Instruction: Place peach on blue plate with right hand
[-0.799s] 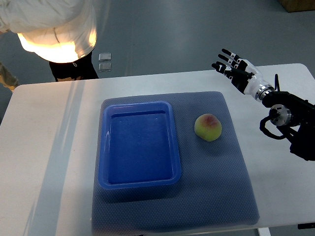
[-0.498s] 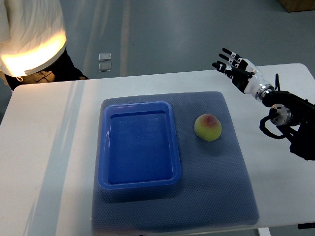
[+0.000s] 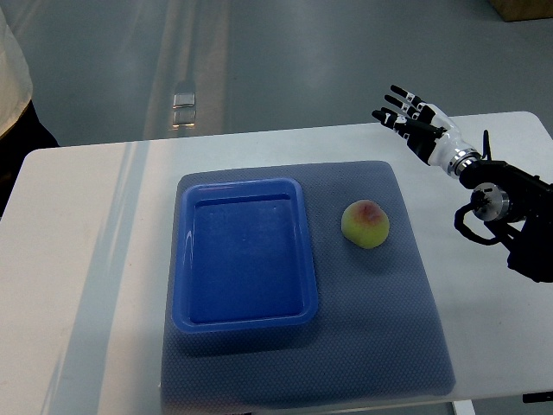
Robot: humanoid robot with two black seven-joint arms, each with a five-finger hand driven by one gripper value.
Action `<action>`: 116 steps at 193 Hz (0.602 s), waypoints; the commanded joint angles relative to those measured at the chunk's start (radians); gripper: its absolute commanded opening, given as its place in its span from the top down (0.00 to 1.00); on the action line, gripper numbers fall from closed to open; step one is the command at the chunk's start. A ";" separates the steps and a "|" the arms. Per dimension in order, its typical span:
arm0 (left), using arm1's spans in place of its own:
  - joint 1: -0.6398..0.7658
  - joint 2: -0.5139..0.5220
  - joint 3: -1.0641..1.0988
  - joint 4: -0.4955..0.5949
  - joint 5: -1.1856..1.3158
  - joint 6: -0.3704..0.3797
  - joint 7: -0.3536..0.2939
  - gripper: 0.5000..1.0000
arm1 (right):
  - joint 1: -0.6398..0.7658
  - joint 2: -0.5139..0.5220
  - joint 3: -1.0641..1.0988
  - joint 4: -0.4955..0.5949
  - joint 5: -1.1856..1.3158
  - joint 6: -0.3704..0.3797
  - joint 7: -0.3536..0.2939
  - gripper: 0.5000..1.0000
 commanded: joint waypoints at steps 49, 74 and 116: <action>0.000 0.000 -0.001 0.000 0.000 0.000 0.000 0.00 | 0.002 -0.003 -0.013 0.000 -0.003 0.002 0.029 0.14; 0.000 0.000 -0.001 0.000 0.000 0.000 0.000 0.00 | 0.002 -0.006 -0.015 0.000 -0.003 -0.001 0.034 0.14; 0.000 0.000 -0.001 0.000 0.000 0.000 0.000 0.00 | 0.006 -0.011 -0.016 0.001 -0.003 0.011 0.032 0.14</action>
